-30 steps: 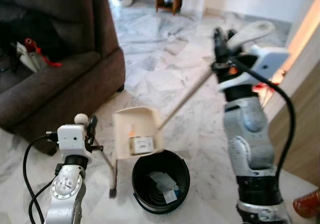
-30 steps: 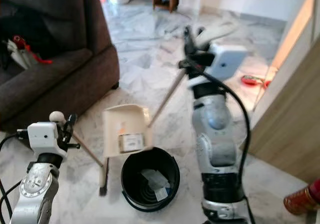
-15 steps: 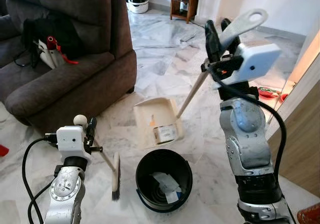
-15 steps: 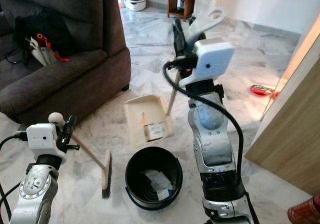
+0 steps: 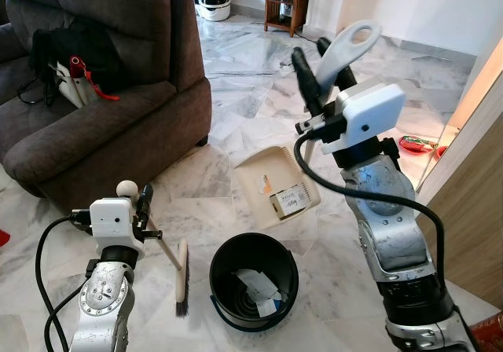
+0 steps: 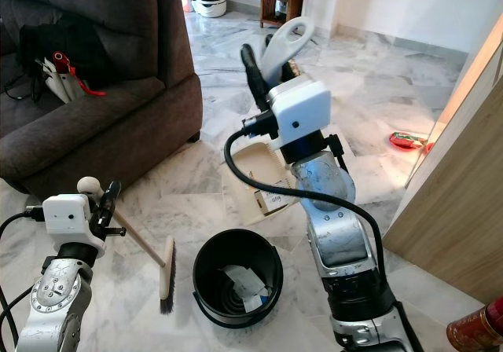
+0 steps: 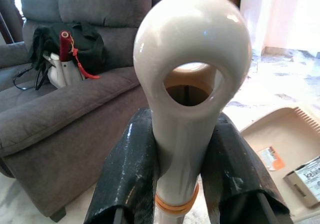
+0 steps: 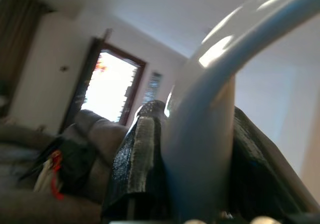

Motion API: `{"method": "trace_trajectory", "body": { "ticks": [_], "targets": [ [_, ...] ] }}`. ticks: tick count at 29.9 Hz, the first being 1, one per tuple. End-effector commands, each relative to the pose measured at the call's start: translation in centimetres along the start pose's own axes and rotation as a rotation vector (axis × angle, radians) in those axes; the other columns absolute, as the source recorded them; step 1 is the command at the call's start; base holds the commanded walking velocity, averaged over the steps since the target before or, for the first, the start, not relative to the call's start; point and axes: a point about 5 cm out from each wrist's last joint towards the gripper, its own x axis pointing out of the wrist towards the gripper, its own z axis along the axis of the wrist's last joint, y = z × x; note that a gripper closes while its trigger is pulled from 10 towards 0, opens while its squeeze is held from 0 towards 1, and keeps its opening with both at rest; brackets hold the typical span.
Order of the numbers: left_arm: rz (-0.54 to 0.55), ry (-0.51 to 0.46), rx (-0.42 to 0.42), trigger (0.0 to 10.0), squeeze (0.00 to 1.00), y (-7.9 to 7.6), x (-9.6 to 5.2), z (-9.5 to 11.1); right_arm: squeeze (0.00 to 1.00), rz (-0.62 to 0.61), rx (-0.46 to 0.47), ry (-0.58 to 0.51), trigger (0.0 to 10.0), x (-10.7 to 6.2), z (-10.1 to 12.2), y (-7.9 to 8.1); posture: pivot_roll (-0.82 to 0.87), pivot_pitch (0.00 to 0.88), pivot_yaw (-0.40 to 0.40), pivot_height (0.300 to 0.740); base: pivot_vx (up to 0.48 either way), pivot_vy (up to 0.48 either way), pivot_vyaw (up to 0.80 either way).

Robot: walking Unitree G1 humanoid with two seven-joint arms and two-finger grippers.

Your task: Sweep floor

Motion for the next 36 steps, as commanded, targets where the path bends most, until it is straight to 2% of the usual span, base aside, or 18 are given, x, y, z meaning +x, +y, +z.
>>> {"method": "trace_trajectory", "body": {
  "ticks": [1, 4, 9, 12, 15, 17, 18, 22, 25, 29, 30, 32, 33, 34, 36],
  "targets": [
    [0.000, -0.058, 0.014, 10.0, 0.00, 0.1, 0.3, 1.0, 0.00, 0.093, -0.060, -0.094, 10.0, 0.2, 1.6, 0.3, 0.07, 0.080, 0.053, 0.740, 0.000, 0.000, 0.00],
    [0.000, -0.057, 0.013, 10.0, 0.00, 0.1, 0.3, 1.0, 0.00, 0.166, -0.075, -0.081, 10.0, -0.1, 1.3, 0.6, 0.07, 0.080, 0.053, 0.740, 0.000, 0.000, 0.00],
    [-0.001, -0.055, 0.011, 10.0, 0.00, 0.0, 0.3, 1.0, 0.00, 0.264, -0.022, -0.036, 10.0, -0.7, 0.7, 1.0, 0.08, 0.080, 0.054, 0.740, 0.000, 0.000, 0.00],
    [0.001, -0.051, -0.004, 10.0, 0.00, -0.1, 0.2, 1.0, 0.00, 0.414, 0.082, 0.039, 10.0, -1.5, 0.4, 0.7, 0.08, 0.080, 0.056, 0.740, 0.000, 0.000, 0.00],
    [-0.003, -0.048, -0.003, 10.0, 0.00, -0.2, 0.1, 0.9, 0.00, 0.512, 0.114, 0.068, 10.0, -2.1, 0.9, 0.2, 0.07, 0.081, 0.056, 0.740, 0.000, 0.000, 0.00],
    [-0.004, -0.046, -0.004, 10.0, 0.00, -0.3, 0.1, 0.9, 0.00, 0.470, 0.067, 0.039, 10.0, -1.8, 1.3, -0.6, 0.07, 0.082, 0.056, 0.740, 0.000, 0.000, 0.00],
    [-0.004, -0.046, -0.003, 10.0, 0.00, -0.3, 0.1, 0.9, 0.00, 0.460, 0.075, 0.035, 10.0, -1.7, 1.3, -0.7, 0.07, 0.082, 0.056, 0.740, 0.000, 0.000, 0.00],
    [-0.006, -0.046, 0.001, 10.0, 0.00, -0.3, 0.1, 0.9, 0.00, 0.498, 0.122, 0.042, 10.0, -1.7, 1.5, -0.2, 0.07, 0.082, 0.056, 0.740, 0.000, 0.000, 0.00],
    [-0.003, -0.047, 0.011, 10.0, 0.00, -0.1, 0.2, 0.9, 0.00, 0.507, 0.110, 0.051, 10.0, -1.7, 1.4, 0.1, 0.08, 0.076, 0.058, 0.740, 0.000, 0.000, 0.00],
    [-0.001, -0.046, 0.017, 10.0, 0.00, 0.1, 0.1, 0.9, 0.00, 0.420, 0.059, 0.050, 10.0, -1.1, 1.2, -0.5, 0.08, 0.075, 0.057, 0.740, 0.000, 0.000, 0.00],
    [-0.001, -0.045, 0.019, 10.0, 0.00, 0.1, 0.1, 0.8, 0.00, 0.340, 0.048, 0.038, 10.0, -0.8, 1.1, -1.0, 0.08, 0.075, 0.057, 0.740, 0.000, 0.000, 0.00],
    [-0.001, -0.045, 0.020, 10.0, 0.00, 0.1, 0.1, 0.8, 0.00, 0.276, 0.058, 0.029, 10.0, -0.6, 1.0, -1.4, 0.08, 0.075, 0.056, 0.740, 0.000, 0.000, 0.00],
    [-0.002, -0.047, 0.025, 10.0, 0.00, 0.1, 0.1, 0.8, 0.00, 0.168, 0.047, 0.014, 10.0, -0.3, 1.0, -2.1, 0.08, 0.075, 0.055, 0.740, 0.000, 0.000, 0.00],
    [-0.003, -0.049, 0.027, 10.0, 0.00, 0.1, 0.1, 0.9, 0.00, 0.127, 0.045, 0.010, 10.0, -0.2, 1.0, -2.4, 0.08, 0.075, 0.055, 0.740, 0.000, 0.000, 0.00],
    [-0.010, -0.049, 0.036, 10.0, 0.00, -0.1, 0.1, 0.9, 0.00, 0.025, -0.018, 0.000, 10.0, 0.0, 1.2, -3.2, 0.08, 0.075, 0.055, 0.740, 0.000, 0.000, 0.00]
  ]
}}
